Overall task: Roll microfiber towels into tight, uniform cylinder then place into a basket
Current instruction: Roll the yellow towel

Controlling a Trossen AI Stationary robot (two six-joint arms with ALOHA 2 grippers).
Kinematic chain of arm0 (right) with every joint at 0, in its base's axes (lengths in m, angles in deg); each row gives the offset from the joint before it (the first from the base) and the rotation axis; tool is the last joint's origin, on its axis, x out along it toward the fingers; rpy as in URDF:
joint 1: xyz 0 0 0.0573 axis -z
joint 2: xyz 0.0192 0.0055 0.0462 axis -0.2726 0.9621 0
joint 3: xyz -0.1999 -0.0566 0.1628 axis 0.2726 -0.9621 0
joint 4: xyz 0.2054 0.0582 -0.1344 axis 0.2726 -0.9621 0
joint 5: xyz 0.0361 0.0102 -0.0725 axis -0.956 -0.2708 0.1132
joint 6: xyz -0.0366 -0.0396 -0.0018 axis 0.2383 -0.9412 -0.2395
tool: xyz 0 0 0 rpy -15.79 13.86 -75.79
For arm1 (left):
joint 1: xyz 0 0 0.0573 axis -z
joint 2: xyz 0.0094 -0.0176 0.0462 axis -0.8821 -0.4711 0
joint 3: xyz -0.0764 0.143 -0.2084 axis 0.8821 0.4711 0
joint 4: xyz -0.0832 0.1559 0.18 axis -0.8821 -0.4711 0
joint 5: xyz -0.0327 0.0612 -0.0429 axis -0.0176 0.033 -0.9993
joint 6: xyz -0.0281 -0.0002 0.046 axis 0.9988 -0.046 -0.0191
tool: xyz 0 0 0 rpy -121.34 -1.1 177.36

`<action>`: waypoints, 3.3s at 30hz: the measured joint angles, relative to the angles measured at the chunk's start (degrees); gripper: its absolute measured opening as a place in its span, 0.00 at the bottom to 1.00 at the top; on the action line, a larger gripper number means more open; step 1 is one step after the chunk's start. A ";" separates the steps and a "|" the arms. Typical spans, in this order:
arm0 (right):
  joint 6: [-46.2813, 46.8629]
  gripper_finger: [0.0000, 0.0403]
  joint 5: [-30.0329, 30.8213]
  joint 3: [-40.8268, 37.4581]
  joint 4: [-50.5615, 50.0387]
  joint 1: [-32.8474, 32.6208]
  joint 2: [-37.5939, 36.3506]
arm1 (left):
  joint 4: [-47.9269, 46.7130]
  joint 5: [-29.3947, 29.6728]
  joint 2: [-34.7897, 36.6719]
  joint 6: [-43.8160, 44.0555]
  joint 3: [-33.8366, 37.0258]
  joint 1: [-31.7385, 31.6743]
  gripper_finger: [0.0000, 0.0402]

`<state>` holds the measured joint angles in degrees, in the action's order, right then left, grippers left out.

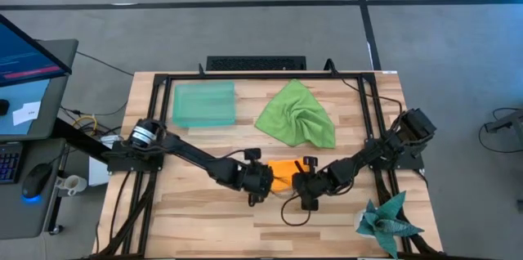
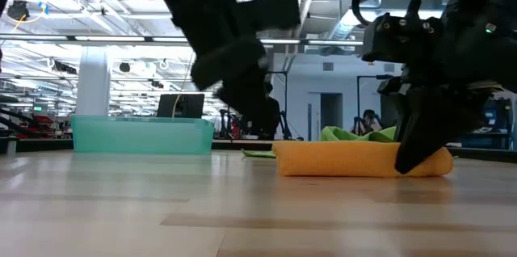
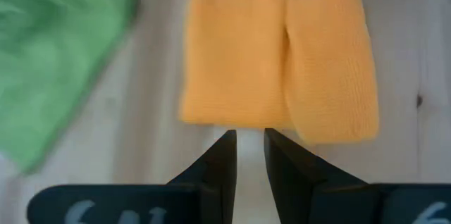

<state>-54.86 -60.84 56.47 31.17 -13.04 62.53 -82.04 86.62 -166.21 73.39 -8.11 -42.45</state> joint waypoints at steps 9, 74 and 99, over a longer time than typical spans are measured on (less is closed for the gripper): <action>2.67 0.07 -2.09 -0.32 1.16 0.61 -2.01 | 0.58 5.66 0.53 -5.82 -0.20 5.70 0.16; 2.45 0.08 -13.92 -0.11 2.17 5.09 -2.16 | 8.54 -5.37 -5.01 -12.89 -1.11 0.11 0.43; 1.80 0.09 -17.19 -0.13 2.15 5.13 -2.12 | 10.58 -12.48 -5.05 -5.80 0.81 -3.07 0.33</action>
<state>-53.06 -78.03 56.34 33.31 -7.91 60.42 -71.46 74.14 -171.27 67.60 -7.31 -45.52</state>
